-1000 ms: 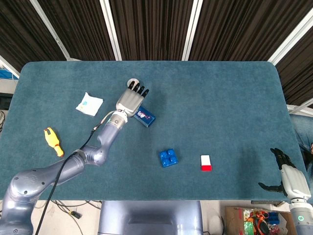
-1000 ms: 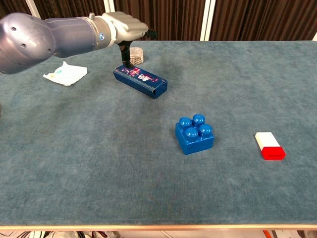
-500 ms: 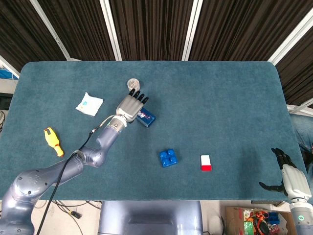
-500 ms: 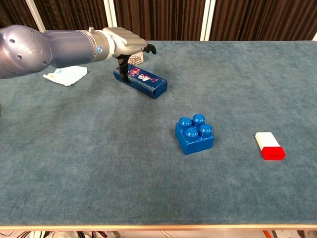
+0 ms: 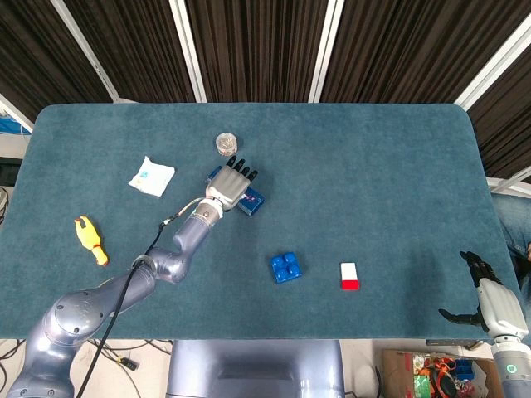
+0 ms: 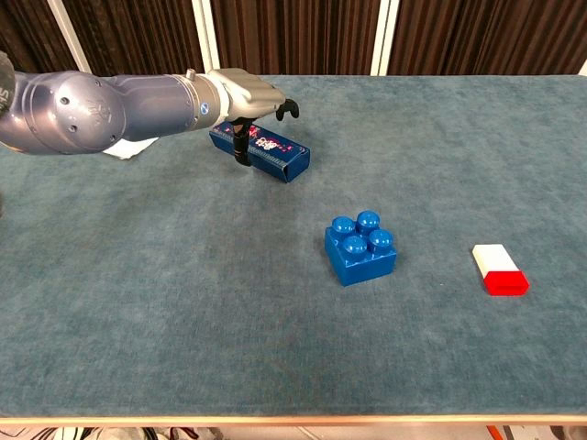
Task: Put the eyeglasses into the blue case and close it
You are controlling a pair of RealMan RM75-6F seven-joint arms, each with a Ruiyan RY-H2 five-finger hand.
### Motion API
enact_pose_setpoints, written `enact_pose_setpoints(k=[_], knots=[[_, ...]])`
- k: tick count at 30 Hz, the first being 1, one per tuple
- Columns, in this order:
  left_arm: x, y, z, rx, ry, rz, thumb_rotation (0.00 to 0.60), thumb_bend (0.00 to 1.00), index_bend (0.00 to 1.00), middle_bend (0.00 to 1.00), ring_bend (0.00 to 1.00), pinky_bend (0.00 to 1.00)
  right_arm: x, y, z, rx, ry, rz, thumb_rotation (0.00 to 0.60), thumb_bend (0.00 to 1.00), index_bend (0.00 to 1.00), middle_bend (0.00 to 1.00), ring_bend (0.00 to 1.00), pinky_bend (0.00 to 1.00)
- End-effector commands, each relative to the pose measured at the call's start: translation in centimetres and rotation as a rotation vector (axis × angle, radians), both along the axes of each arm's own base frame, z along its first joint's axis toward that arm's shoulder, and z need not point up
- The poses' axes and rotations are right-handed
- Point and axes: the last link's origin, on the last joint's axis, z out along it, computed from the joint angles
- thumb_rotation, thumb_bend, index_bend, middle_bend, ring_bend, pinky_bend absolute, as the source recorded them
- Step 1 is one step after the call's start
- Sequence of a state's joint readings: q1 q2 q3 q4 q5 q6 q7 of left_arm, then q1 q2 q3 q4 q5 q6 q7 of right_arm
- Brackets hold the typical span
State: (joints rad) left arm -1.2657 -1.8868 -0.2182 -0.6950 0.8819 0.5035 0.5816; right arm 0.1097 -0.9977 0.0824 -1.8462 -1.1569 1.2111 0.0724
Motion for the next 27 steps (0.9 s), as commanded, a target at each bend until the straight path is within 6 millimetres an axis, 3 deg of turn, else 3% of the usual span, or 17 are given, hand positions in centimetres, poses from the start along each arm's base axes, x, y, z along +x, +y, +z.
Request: enact_pose_setpoints(k=[1, 6, 18, 27], knots=[[0.06, -0.03, -0.19, 0.005, 0.001, -0.001, 0.600, 0.21, 0.10, 0.20, 0.00, 0.05, 0.03, 0.00, -0.02, 0.000, 0.002, 0.004, 0.600, 0.12, 0.00, 0.00, 0.00, 0.17], [0.00, -0.06, -0.31, 0.005, 0.007, 0.001, 0.600, 0.24, 0.12, 0.24, 0.00, 0.05, 0.02, 0.01, -0.07, 0.002, 0.006, 0.004, 0.600, 0.13, 0.00, 0.00, 0.00, 0.17], [0.16, 0.09, 0.24, 0.017, -0.006, 0.011, 0.600, 0.23, 0.14, 0.23, 0.00, 0.05, 0.06, 0.01, -0.12, 0.005, 0.011, 0.004, 0.600, 0.13, 0.00, 0.00, 0.00, 0.17], [-0.01, -0.12, 0.04, 0.021, 0.007, 0.007, 0.600, 0.25, 0.19, 0.34, 0.00, 0.05, 0.05, 0.03, -0.10, 0.008, 0.007, -0.003, 0.600, 0.13, 0.00, 0.00, 0.00, 0.17]])
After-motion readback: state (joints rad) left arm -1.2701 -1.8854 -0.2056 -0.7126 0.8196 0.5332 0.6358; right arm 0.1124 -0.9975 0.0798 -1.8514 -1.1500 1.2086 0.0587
